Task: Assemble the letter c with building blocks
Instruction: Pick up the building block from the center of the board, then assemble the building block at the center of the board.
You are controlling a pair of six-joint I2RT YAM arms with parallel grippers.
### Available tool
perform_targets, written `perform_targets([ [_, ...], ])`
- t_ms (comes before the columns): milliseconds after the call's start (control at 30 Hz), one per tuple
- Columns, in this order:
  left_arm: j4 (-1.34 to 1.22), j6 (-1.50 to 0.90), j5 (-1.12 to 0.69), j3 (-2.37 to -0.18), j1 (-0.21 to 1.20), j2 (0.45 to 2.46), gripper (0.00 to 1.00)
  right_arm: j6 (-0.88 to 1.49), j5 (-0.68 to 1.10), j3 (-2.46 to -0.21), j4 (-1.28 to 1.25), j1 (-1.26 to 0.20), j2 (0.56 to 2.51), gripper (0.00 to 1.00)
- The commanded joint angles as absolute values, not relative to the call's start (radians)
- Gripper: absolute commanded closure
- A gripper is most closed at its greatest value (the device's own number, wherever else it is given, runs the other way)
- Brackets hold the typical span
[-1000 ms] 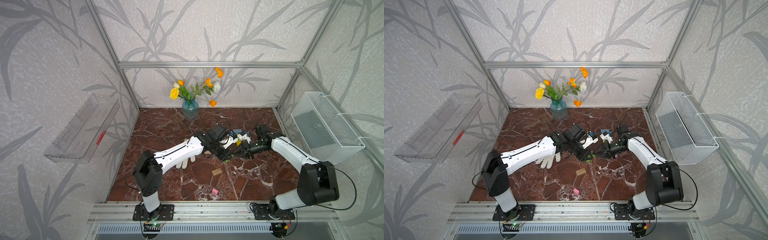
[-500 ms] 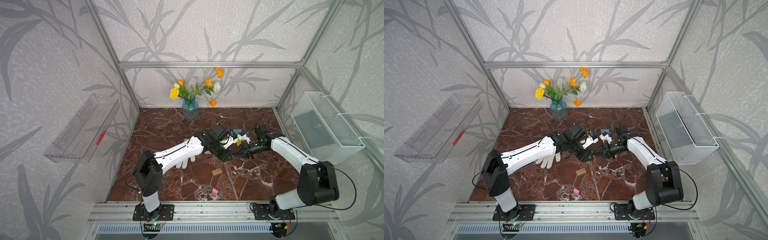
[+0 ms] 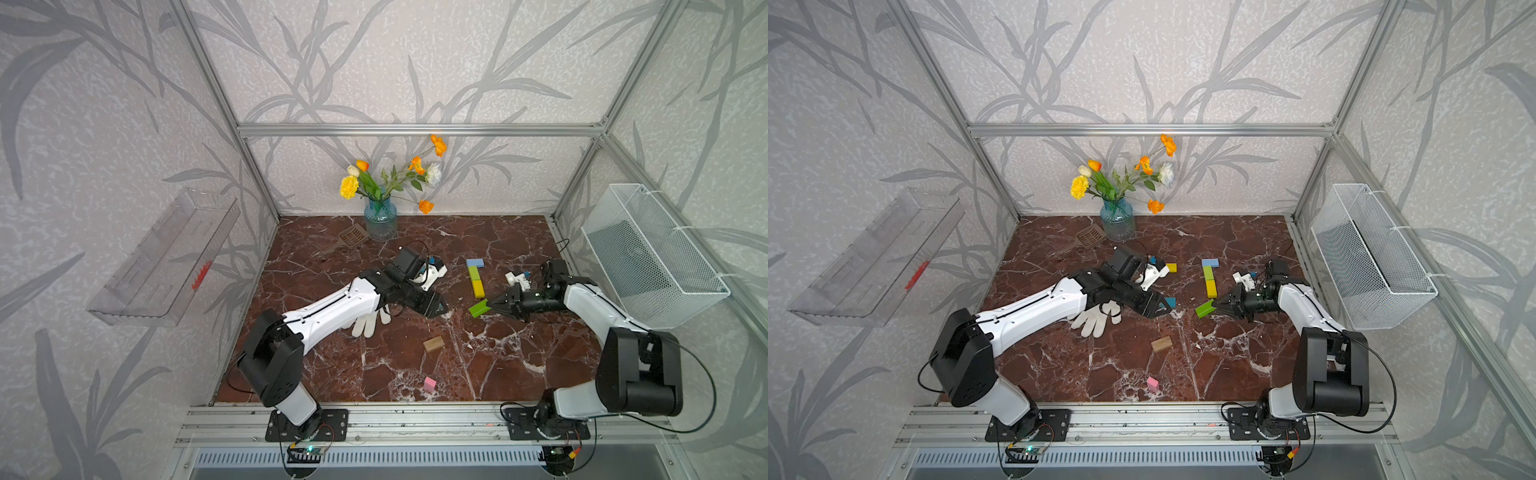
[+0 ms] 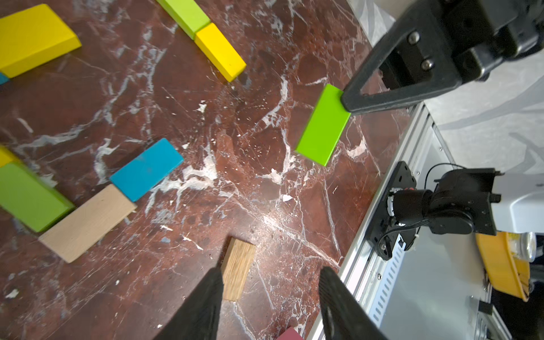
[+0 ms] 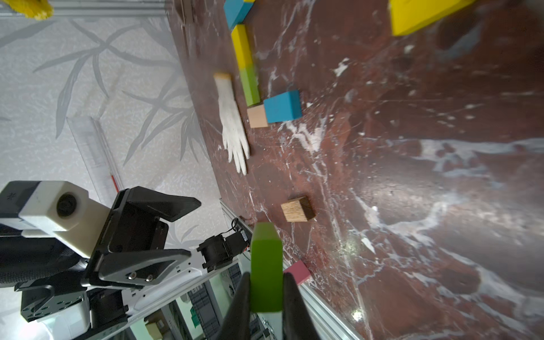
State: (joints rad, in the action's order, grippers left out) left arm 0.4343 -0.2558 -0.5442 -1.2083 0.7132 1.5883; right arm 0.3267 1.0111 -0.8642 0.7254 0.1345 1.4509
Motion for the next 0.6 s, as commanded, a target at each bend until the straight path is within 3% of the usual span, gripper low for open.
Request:
perform_targets([
  [0, 0.335, -0.308, -0.608, -1.150, 0.683, 1.551, 0.46, 0.324, 0.935, -0.834, 0.678, 0.170, 1.410, 0.89],
  [567, 0.173, -0.396, -0.634, -1.020, 0.646, 1.553, 0.46, 0.316, 0.855, -0.789, 0.398, 0.204, 1.558, 0.89],
])
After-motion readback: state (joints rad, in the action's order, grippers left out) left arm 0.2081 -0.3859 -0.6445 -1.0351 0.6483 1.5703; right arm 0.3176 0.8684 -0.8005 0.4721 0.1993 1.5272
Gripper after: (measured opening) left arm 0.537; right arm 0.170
